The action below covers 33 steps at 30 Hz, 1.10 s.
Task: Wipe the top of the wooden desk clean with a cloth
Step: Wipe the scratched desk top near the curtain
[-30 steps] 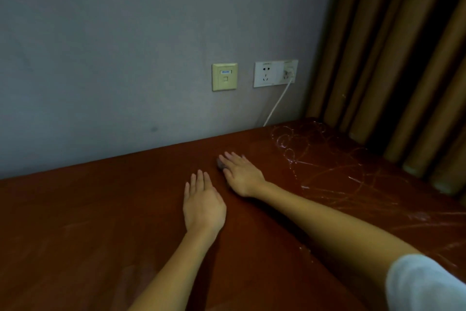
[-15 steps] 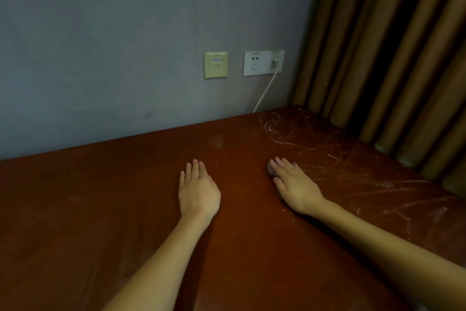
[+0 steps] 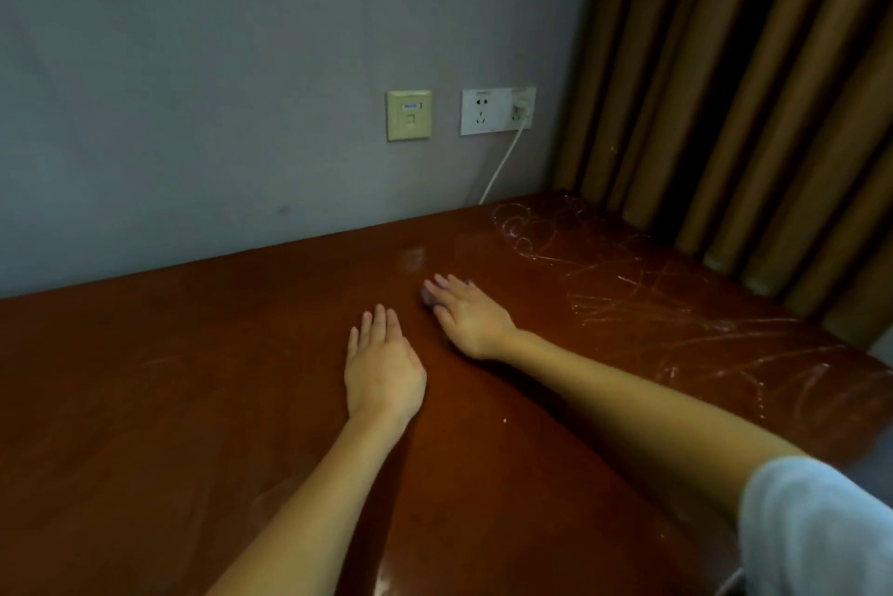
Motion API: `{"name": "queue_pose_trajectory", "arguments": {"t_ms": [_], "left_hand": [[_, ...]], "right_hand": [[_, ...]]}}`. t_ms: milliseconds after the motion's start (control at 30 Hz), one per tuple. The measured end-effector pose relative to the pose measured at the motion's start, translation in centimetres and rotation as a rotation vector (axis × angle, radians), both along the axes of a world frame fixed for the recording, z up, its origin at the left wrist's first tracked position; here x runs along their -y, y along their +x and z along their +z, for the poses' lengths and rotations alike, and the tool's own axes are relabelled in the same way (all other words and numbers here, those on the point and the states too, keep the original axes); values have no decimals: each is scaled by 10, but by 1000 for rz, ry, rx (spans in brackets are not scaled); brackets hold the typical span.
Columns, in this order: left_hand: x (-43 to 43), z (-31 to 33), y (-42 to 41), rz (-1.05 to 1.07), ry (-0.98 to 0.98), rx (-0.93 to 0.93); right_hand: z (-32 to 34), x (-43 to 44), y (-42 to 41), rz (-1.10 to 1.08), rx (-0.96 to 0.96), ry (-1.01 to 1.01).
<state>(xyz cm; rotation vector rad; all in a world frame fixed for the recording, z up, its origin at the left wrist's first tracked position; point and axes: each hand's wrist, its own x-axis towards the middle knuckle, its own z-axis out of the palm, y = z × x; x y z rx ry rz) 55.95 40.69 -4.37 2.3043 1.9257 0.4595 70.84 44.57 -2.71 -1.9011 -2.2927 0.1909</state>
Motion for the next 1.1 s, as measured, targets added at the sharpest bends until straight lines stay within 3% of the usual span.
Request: {"name": "queue_pose_trajectory", "arguments": {"t_ms": [200, 400, 567, 667, 900, 1100], "left_hand": [[11, 2, -6, -21, -17, 14], [12, 1, -8, -38, -17, -9], [13, 1, -9, -45, -21, -12], [19, 0, -10, -53, -17, -6], [39, -1, -15, -50, -1, -20], [55, 0, -24, -69, -1, -15]], "right_hand": [[5, 13, 57, -172, -4, -25], [-3, 106, 106, -232, -7, 2], [-7, 170, 78, -230, 19, 7], [-8, 190, 34, -117, 31, 46], [-7, 130, -28, 5, -10, 35], [1, 87, 17, -99, -16, -30]]}}
